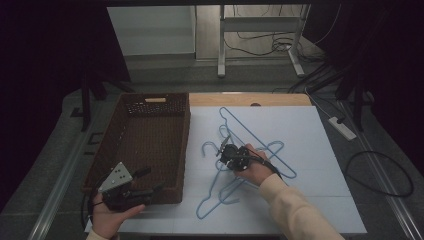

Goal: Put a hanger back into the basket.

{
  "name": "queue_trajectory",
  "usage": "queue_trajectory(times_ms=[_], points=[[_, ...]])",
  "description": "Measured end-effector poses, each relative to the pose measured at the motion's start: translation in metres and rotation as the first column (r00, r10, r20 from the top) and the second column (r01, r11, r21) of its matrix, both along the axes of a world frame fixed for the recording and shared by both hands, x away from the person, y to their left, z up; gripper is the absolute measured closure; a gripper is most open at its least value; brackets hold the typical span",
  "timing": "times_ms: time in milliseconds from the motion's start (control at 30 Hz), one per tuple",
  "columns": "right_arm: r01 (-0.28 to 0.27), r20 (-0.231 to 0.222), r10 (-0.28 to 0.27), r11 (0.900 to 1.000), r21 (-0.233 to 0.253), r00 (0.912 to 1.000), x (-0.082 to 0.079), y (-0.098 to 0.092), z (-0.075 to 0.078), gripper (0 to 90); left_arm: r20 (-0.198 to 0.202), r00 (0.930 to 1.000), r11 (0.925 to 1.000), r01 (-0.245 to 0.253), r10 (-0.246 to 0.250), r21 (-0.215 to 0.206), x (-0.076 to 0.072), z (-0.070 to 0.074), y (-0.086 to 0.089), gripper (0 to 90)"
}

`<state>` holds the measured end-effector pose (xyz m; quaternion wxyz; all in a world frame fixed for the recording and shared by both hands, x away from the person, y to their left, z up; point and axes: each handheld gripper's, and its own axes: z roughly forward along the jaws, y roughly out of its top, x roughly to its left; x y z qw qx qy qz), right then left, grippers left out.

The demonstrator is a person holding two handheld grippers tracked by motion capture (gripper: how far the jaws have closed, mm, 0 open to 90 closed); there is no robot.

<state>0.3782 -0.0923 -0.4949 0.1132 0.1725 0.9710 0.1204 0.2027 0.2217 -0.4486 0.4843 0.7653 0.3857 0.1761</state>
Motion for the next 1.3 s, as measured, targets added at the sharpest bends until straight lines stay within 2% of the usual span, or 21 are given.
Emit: queue_trajectory(times_ms=[67, 133, 167, 200, 300, 333, 367, 500, 533, 633, 700, 800, 833, 900, 933, 967, 1000, 1100, 1200, 1267, 1300], points=[[-0.029, -0.014, 0.029, 0.999, 0.030, 0.9995, 0.001, -0.002, 0.002, 90.0, 0.001, 1.0000, 1.0000, 0.000, 0.000, 0.000, 0.000, 0.000, 0.000, 31.8], [-0.097, -0.022, 0.099, 0.993, 0.073, 0.9949, -0.002, -0.004, 0.008, 83.7, 0.001, 1.0000, 1.0000, -0.001, 0.001, -0.002, 0.000, 0.000, 0.000, 31.9], [-0.139, -0.025, 0.141, 0.987, 0.086, 0.9896, -0.005, -0.004, 0.012, 78.9, 0.001, 1.0000, 1.0000, 0.000, 0.000, -0.002, 0.000, 0.000, 0.000, 31.8], [-0.183, -0.022, 0.185, 0.980, 0.080, 0.9825, -0.007, -0.005, 0.015, 74.0, 0.000, 1.0000, 1.0000, 0.000, 0.000, -0.001, 0.000, 0.000, 0.000, 31.8], [-0.313, -0.022, 0.313, 0.950, 0.026, 0.9495, -0.014, -0.003, 0.023, 60.7, 0.000, 1.0000, 1.0000, 0.000, 0.000, -0.001, 0.000, 0.000, 0.000, 31.8], [-0.313, -0.022, 0.313, 0.950, 0.026, 0.9495, -0.014, -0.003, 0.023, 60.7, 0.000, 1.0000, 1.0000, 0.000, 0.000, -0.001, 0.000, 0.000, 0.000, 31.8], [-0.339, -0.022, 0.339, 0.941, 0.011, 0.9404, -0.015, -0.003, 0.025, 58.7, 0.001, 1.0000, 1.0000, 0.000, 0.000, -0.002, 0.000, 0.000, 0.000, 31.8], [-0.421, -0.082, 0.417, 0.907, -0.032, 0.9051, -0.020, -0.003, 0.023, 53.1, 0.003, 1.0000, 1.0000, 0.001, -0.001, -0.003, 0.000, 0.001, 0.001, 31.8], [-0.432, -0.091, 0.427, 0.901, -0.046, 0.8999, -0.021, -0.003, 0.021, 52.9, 0.002, 1.0000, 1.0000, 0.000, 0.000, -0.002, 0.000, 0.001, 0.001, 31.8], [-0.440, -0.099, 0.432, 0.895, -0.074, 0.8964, -0.023, -0.003, 0.017, 53.0, 0.002, 1.0000, 1.0000, 0.001, -0.001, -0.001, 0.000, 0.001, 0.000, 31.8], [-0.454, -0.122, 0.442, 0.886, -0.095, 0.8887, -0.024, -0.001, 0.011, 55.3, 0.002, 1.0000, 1.0000, 0.001, -0.001, 0.000, 0.000, 0.001, 0.000, 31.8], [-0.470, -0.130, 0.457, 0.877, -0.102, 0.8799, -0.025, 0.001, 0.008, 61.2, 0.003, 1.0000, 1.0000, 0.000, 0.000, 0.001, 0.000, 0.001, 0.000, 31.8], [-0.481, -0.133, 0.467, 0.870, -0.107, 0.8741, -0.025, 0.001, 0.008, 63.2, 0.003, 1.0000, 1.0000, 0.000, 0.000, 0.001, 0.000, 0.001, 0.000, 31.8], [-0.491, -0.138, 0.476, 0.863, -0.120, 0.8687, -0.026, 0.003, 0.005, 67.7, 0.002, 1.0000, 1.0000, 0.000, 0.000, 0.001, 0.000, 0.000, 0.000, 31.8], [-0.508, -0.134, 0.493, 0.851, -0.134, 0.8598, -0.025, 0.003, 0.003, 68.9, 0.002, 1.0000, 1.0000, 0.001, -0.001, 0.002, 0.000, 0.000, 0.000, 31.8], [-0.508, -0.134, 0.493, 0.851, -0.134, 0.8598, -0.025, 0.003, 0.003, 68.9, 0.002, 1.0000, 1.0000, 0.001, -0.001, 0.002, 0.000, 0.000, 0.000, 31.8], [-0.519, -0.131, 0.504, 0.842, -0.146, 0.8539, -0.025, 0.004, 0.000, 73.6, 0.002, 1.0000, 1.0000, 0.000, 0.000, 0.002, 0.000, 0.000, 0.000, 31.8], [-0.530, -0.107, 0.520, 0.834, -0.154, 0.8477, -0.027, 0.004, 0.000, 79.1, 0.004, 1.0000, 1.0000, -0.001, 0.001, 0.001, -0.001, 0.001, 0.000, 31.8], [-0.539, -0.097, 0.530, 0.828, -0.155, 0.8426, -0.028, 0.004, 0.001, 83.1, 0.005, 1.0000, 1.0000, -0.001, 0.001, 0.001, -0.001, 0.001, 0.000, 31.8], [-0.531, -0.072, 0.527, 0.834, -0.151, 0.8470, -0.027, 0.003, 0.003, 84.2, 0.004, 1.0000, 1.0000, -0.001, 0.001, 0.001, -0.001, 0.001, 0.000, 31.8], [-0.521, -0.067, 0.518, 0.841, -0.143, 0.8531, -0.027, 0.002, 0.004, 84.2, 0.004, 1.0000, 1.0000, -0.001, 0.001, 0.001, -0.001, 0.001, 0.000, 31.9]])
